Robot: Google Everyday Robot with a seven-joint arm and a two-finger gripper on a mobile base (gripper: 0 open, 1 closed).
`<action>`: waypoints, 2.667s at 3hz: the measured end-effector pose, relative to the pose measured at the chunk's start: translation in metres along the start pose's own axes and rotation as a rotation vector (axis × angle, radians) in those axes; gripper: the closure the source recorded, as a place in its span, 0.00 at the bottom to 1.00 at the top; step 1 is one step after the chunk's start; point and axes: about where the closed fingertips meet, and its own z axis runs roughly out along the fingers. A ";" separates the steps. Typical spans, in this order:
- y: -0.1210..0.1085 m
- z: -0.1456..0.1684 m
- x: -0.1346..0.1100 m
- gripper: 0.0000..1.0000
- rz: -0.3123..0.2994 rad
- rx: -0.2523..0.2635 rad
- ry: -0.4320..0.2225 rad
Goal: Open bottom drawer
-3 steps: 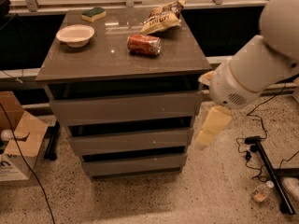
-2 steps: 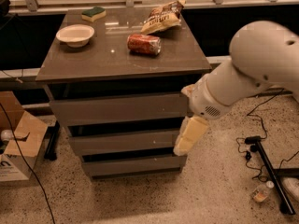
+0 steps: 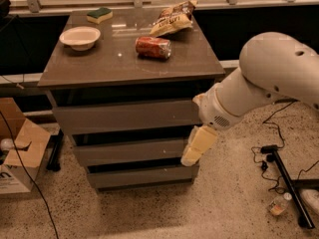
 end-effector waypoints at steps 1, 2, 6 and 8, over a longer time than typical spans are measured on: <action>-0.002 0.046 0.002 0.00 0.037 -0.020 -0.012; -0.007 0.096 0.017 0.00 0.054 -0.022 -0.032; 0.001 0.228 0.088 0.00 0.150 -0.145 -0.163; 0.005 0.324 0.112 0.00 0.230 -0.229 -0.186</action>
Offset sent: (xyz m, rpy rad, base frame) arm 0.0421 0.0353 -0.1530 0.0781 0.0331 -0.0563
